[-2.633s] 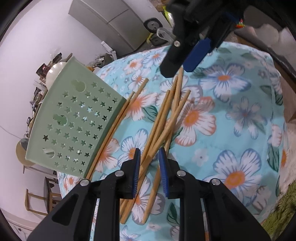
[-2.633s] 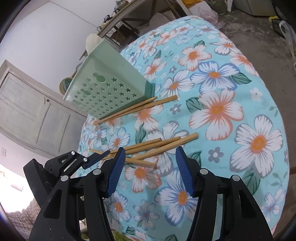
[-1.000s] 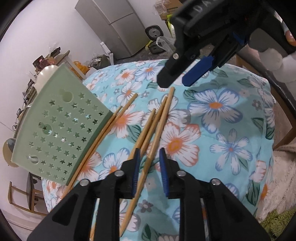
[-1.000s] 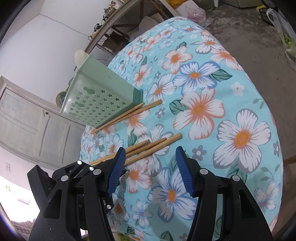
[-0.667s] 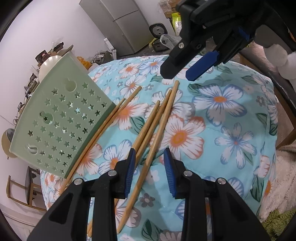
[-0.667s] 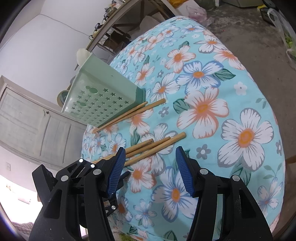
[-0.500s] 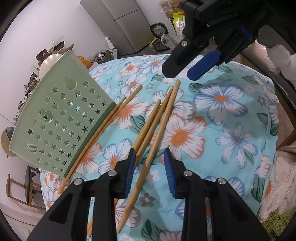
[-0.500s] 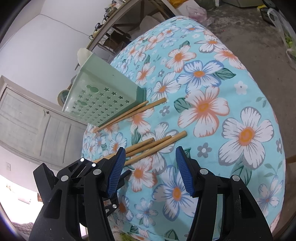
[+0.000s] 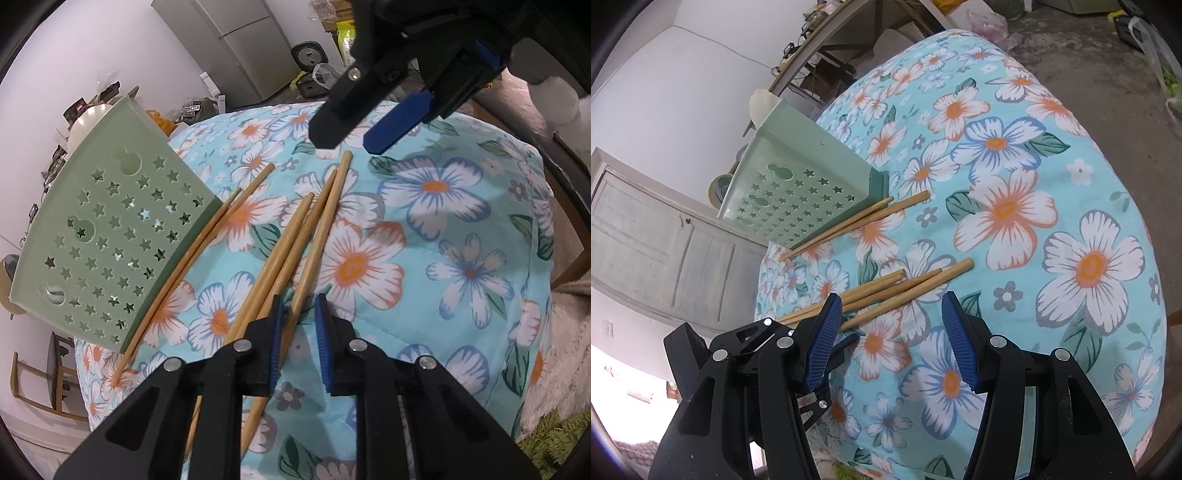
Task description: Organize utensils
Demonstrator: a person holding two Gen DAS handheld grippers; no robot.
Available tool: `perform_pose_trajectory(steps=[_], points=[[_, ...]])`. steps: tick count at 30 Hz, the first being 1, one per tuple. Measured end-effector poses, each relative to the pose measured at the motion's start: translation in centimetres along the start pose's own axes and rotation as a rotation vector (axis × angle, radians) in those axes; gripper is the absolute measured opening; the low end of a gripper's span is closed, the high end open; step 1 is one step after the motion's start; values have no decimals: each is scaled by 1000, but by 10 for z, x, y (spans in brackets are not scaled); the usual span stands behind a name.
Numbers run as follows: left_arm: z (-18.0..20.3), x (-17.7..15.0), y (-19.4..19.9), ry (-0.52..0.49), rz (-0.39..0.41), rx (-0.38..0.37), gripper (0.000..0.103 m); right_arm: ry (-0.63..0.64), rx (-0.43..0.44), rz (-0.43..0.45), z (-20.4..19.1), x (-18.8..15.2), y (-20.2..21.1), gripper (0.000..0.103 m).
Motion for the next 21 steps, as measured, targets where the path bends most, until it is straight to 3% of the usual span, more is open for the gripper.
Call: perform_pose_trajectory(steps=[10,21], points=[[2,-4,8,-7,-20,-71,17,-1,4,-2,-1,1,0,55],[10,-28,30,-33,-46,-98,17,0,7,-4,-3,1,-1,55]])
Point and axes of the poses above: each gripper's, at about its wrist camera, not at the fingertips, and y roughly against the way its jaws point, z to its right, x to its top, the point moved 8 cm from there along -y, roughly the way its jaws point, and after that the axes turned 15 degrees about x, right-handed, at the moved point
